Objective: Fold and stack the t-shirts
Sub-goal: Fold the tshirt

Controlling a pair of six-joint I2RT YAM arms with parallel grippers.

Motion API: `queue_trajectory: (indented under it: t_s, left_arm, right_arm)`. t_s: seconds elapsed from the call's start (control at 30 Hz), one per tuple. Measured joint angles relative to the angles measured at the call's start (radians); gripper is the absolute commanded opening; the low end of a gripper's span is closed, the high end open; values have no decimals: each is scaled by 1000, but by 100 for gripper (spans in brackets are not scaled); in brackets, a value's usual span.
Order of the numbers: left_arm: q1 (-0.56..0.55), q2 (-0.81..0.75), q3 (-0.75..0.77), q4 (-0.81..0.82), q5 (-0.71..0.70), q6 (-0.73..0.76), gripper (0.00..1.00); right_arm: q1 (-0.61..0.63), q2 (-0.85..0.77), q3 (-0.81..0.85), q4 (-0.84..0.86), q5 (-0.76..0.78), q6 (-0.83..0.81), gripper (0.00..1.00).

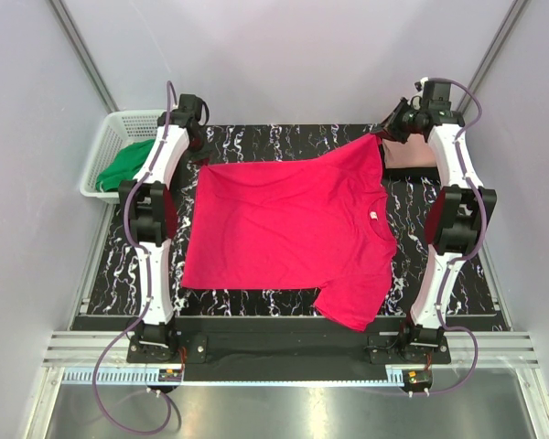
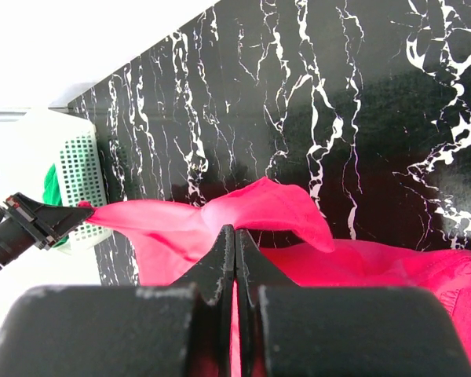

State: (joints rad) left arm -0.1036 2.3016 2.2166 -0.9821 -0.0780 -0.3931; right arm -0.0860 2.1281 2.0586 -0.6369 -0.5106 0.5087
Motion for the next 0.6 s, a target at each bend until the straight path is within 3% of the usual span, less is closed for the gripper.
queue_trajectory:
  t_s: [0.6]
  left_arm:
    - [0, -16, -2, -3, -13, 1, 0]
  right_arm:
    - [-2, 0, 0, -11, -16, 0, 0]
